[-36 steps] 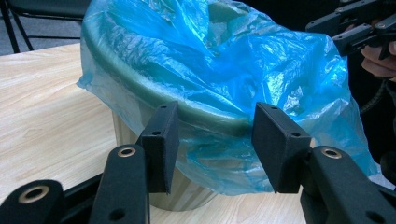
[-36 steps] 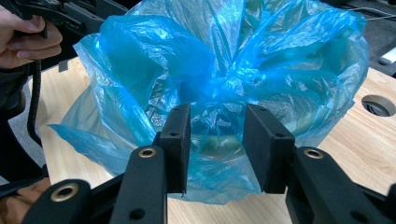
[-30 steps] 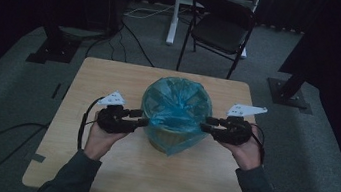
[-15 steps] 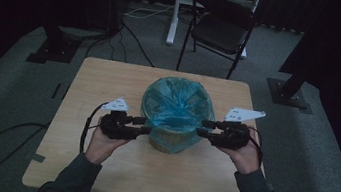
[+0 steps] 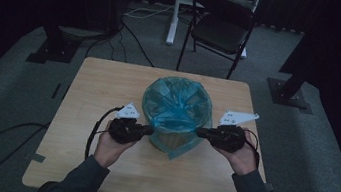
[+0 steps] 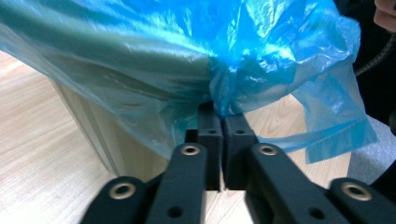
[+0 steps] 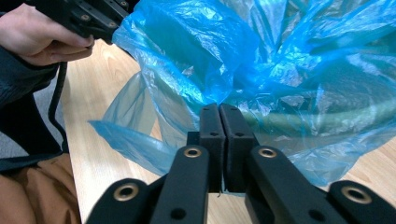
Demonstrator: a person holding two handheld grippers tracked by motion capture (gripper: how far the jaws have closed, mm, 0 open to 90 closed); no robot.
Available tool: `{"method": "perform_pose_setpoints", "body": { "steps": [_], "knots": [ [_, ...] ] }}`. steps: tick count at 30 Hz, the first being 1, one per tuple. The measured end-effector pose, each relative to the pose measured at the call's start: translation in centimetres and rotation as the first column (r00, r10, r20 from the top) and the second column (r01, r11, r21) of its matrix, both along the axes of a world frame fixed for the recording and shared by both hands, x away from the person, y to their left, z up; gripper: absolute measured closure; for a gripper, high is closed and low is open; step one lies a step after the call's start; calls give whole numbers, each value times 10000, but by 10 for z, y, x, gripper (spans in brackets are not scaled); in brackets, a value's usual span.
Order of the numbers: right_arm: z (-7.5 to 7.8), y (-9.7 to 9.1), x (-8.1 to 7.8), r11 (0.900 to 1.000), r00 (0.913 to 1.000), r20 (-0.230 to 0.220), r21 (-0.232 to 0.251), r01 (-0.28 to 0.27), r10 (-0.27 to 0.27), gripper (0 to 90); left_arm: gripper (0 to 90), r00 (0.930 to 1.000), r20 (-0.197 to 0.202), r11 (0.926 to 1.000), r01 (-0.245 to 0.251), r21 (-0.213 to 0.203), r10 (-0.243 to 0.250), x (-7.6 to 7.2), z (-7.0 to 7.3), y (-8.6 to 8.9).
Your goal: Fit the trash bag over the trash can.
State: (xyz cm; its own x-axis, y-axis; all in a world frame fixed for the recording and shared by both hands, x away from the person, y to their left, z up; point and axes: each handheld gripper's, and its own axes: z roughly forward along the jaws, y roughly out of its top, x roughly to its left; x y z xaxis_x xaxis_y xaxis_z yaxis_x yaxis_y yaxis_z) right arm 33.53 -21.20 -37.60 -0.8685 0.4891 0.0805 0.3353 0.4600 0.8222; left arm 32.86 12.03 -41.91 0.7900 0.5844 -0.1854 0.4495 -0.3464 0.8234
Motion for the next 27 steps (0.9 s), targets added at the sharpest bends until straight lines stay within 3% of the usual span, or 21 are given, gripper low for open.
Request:
{"method": "perform_pose_setpoints", "body": {
  "steps": [5, 6, 8, 17, 20, 27],
  "knots": [
    [-2, 0, 0, 9999, 9999, -86, -2, -102, 102, 900, 900, 9999, -40, 9999, 95, 55, -95, -2, -4, 1],
    [-4, -2, 0, 9998, 9995, -234, 50, -196, 197, 900, 900, 9994, -258, 9997, 218, -61, -219, -3, -9, 4],
    [-6, -2, 0, 9998, 9994, -293, 23, -172, 173, 900, 900, 9992, -331, 9997, 226, -6, -226, -3, -12, 5],
    [-13, -5, 1, 9996, 9986, -499, -224, -158, 147, 900, 900, 9984, -571, 10000, 10, 35, -8, -1, -20, 14],
    [-21, -5, 5, 9985, 9972, -753, -546, -79, 37, 900, 900, 9967, -814, 10000, 43, -50, -47, -2, -26, 14],
    [-32, -4, 9, 9969, 9917, -1289, -774, -109, 8, 900, 893, 9942, -1072, 9999, -64, -143, 49, 1, -31, 18]
  ]
}}
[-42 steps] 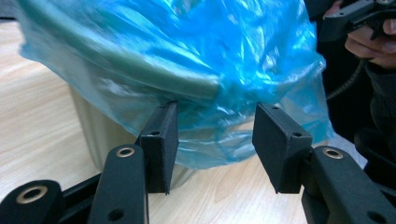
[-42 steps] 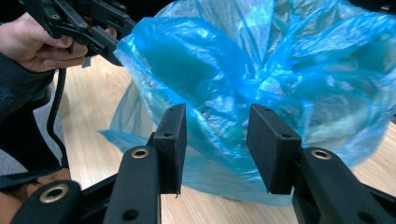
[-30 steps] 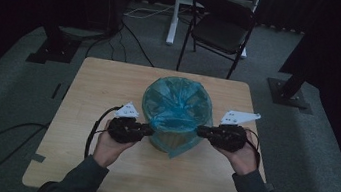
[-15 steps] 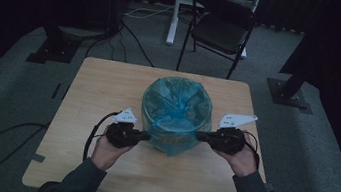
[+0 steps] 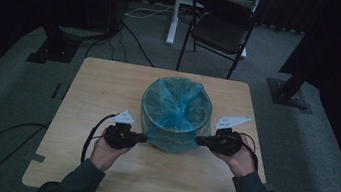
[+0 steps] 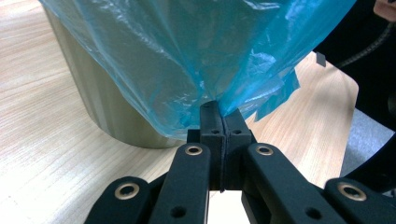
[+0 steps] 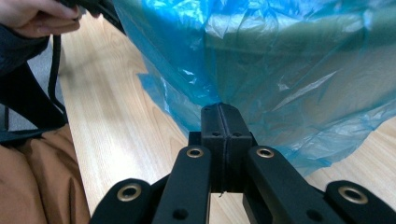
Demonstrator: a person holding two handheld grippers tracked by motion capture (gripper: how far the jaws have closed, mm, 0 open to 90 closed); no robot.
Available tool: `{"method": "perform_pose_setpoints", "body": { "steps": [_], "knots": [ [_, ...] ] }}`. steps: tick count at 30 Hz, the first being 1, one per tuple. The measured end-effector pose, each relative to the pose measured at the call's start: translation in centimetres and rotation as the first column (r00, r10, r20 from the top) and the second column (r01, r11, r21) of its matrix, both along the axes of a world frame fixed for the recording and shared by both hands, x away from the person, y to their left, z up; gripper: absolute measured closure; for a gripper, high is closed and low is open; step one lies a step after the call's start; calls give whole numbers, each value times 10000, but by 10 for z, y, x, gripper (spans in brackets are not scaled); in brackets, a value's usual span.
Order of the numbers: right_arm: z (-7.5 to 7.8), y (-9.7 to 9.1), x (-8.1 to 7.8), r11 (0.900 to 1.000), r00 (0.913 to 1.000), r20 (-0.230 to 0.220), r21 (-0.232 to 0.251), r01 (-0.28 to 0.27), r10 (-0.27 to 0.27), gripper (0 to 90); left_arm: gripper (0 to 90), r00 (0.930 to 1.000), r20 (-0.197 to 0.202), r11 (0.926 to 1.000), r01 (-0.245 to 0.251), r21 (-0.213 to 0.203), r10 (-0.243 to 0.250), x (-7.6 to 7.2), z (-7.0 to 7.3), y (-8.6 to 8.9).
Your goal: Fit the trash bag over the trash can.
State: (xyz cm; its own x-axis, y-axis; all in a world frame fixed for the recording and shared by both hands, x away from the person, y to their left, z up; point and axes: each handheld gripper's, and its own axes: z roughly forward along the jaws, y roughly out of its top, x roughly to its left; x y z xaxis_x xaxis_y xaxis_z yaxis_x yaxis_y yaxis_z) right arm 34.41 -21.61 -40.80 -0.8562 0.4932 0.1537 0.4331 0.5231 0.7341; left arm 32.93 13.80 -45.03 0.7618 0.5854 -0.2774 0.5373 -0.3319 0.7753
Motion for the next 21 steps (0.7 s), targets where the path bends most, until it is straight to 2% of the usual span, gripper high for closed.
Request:
{"method": "perform_pose_setpoints", "body": {
  "steps": [4, 7, 10, 13, 18, 21],
  "knots": [
    [-2, 0, 0, 10000, 10000, -84, -68, -21, 21, 900, 809, 9996, 140, 9993, -246, -295, 250, -2, 5, 10],
    [-2, -2, -2, 10000, 10000, -42, -30, 17, -17, 896, 704, 9990, 342, 9978, -251, -613, 273, -6, 11, 20],
    [0, -4, -3, 10000, 10000, 54, 81, 3, -4, 810, 624, 9983, 520, 9956, -212, -908, 260, -9, 17, 28],
    [1, -5, -4, 9997, 9999, 106, 230, -67, 65, 726, 591, 9963, 842, 9935, -97, -1135, 193, -11, 24, 31],
    [7, -11, -9, 9983, 9990, 432, 563, -154, 130, 655, 573, 9885, 1510, 9914, 137, -1298, 61, -9, 41, 29],
    [9, -14, -9, 9975, 9983, 583, 696, -73, 32, 614, 577, 9852, 1713, 9888, 338, -1454, -84, -7, 49, 27]
  ]
}}
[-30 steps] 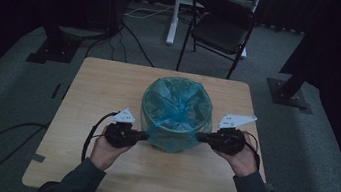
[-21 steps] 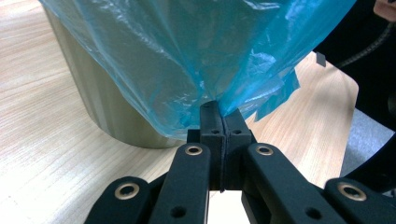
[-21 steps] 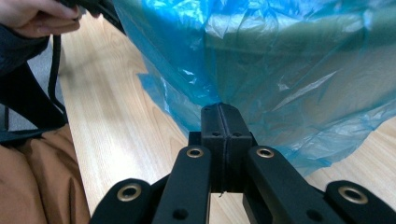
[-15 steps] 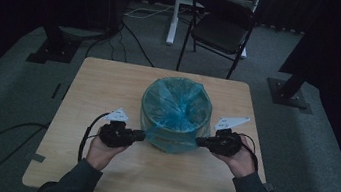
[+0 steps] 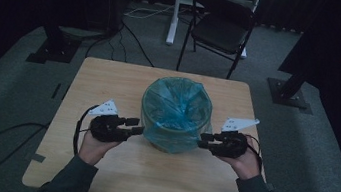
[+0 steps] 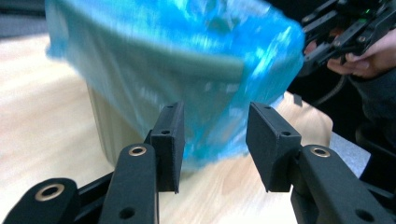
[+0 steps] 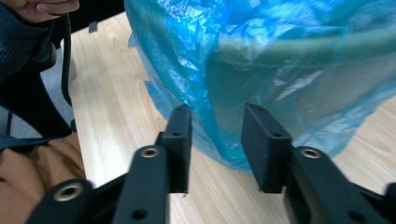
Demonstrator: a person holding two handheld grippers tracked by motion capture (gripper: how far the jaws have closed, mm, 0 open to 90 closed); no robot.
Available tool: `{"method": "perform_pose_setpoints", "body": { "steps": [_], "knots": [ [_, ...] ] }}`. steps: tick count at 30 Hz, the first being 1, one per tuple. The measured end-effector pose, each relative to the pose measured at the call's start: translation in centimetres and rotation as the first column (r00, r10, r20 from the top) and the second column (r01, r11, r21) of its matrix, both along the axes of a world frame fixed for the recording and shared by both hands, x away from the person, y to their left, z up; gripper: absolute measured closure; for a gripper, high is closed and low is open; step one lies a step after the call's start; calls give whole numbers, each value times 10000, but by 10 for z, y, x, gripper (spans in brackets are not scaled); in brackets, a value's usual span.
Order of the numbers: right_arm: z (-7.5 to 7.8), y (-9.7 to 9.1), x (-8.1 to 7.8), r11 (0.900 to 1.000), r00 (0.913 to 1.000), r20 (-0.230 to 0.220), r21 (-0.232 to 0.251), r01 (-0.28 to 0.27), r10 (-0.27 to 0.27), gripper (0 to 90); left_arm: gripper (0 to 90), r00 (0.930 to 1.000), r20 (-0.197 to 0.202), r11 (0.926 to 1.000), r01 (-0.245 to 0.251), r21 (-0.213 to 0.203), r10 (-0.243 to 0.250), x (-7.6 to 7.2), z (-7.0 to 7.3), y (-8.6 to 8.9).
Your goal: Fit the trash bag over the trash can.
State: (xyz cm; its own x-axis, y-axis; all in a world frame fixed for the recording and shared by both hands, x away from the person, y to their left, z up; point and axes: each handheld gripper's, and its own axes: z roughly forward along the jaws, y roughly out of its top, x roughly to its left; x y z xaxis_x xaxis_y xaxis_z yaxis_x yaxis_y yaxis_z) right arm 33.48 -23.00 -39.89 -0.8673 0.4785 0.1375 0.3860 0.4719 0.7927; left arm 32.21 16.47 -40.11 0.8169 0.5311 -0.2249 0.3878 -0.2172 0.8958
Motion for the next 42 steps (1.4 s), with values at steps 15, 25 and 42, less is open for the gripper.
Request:
{"method": "perform_pose_setpoints", "body": {
  "steps": [15, 25, 42],
  "knots": [
    [3, -16, 4, 9944, 9959, 266, 632, 845, -863, 538, 578, 9947, 1009, 9998, 182, -16, -180, 24, 43, -16],
    [3, -18, 6, 9920, 9946, 307, 822, 961, -989, 538, 587, 9938, 1072, 9988, 257, 427, -301, 43, 56, -33],
    [0, -15, 9, 9932, 9959, 264, 811, 835, -859, 536, 576, 9876, 1091, 9860, 973, 1356, -1125, 79, 72, -75]
  ]
}}
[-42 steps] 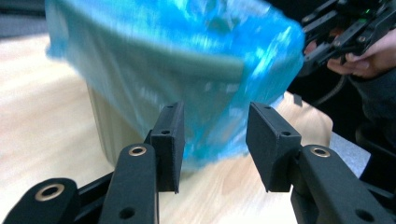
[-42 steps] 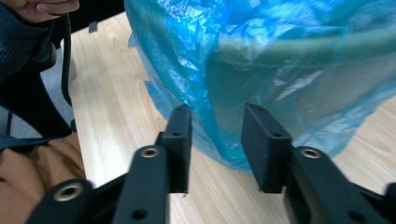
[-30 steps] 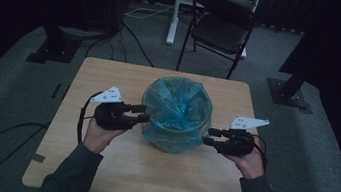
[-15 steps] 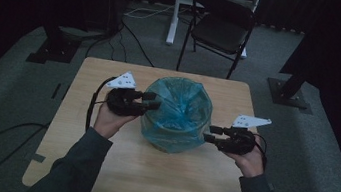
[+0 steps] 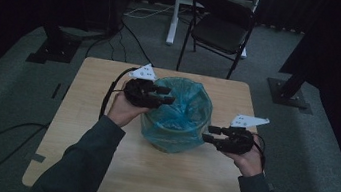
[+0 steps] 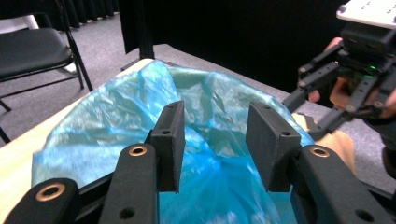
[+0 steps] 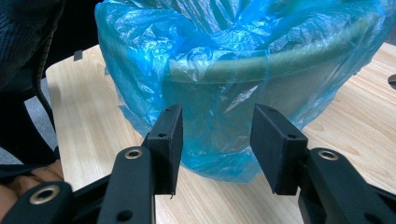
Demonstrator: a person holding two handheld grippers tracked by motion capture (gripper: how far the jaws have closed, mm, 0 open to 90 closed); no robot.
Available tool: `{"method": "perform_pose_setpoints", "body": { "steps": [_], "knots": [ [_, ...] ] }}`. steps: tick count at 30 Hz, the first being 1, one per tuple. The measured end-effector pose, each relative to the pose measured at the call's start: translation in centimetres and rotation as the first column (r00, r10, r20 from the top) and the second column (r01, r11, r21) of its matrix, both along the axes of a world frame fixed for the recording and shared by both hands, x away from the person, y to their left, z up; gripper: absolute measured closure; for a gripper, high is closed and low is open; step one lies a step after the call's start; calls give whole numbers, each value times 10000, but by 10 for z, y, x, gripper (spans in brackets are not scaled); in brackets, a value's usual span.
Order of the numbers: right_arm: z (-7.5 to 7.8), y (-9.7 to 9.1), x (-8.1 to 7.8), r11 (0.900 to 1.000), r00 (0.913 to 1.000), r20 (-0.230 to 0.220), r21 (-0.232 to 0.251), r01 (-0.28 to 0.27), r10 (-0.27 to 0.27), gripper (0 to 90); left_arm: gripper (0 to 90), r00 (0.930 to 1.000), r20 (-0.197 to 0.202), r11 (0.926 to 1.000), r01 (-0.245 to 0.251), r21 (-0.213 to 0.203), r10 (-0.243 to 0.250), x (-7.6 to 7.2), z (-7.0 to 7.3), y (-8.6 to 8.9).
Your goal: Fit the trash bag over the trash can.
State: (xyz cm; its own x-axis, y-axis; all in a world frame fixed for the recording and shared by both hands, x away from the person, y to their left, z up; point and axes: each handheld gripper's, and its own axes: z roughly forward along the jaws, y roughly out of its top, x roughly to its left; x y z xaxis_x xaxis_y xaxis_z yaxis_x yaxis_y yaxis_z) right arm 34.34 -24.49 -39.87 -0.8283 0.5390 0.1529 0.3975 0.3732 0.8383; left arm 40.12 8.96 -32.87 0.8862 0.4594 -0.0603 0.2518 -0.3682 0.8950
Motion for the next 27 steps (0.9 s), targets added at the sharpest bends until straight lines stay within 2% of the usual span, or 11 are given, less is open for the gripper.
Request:
{"method": "perform_pose_setpoints", "body": {
  "steps": [10, 14, 16, 21, 25, 27],
  "knots": [
    [-3, 3, 2, 9999, 9999, -54, 95, -93, 94, 535, 575, 10000, 72, 10000, 40, 7, -40, 24, 9, -24],
    [-5, 2, 2, 9999, 9999, -111, 117, -89, 90, 534, 572, 9999, -3, 9998, 101, 181, -101, 34, 10, -35],
    [-6, 2, 2, 9999, 9999, -122, 136, -67, 69, 534, 572, 9999, -14, 9998, 153, 116, -153, 38, 11, -40],
    [-6, 1, 2, 9999, 9999, -105, 131, -79, 81, 532, 547, 10000, 79, 9996, 20, 275, -22, 49, 12, -54],
    [-7, 1, 2, 9999, 9999, -129, 126, -70, 72, 532, 542, 9999, 118, 9983, 56, 584, -63, 54, 8, -63],
    [-7, -1, 2, 9998, 9999, -135, 170, -47, 50, 532, 542, 9999, 85, 9952, 55, 980, -63, 57, 2, -70]
  ]
}}
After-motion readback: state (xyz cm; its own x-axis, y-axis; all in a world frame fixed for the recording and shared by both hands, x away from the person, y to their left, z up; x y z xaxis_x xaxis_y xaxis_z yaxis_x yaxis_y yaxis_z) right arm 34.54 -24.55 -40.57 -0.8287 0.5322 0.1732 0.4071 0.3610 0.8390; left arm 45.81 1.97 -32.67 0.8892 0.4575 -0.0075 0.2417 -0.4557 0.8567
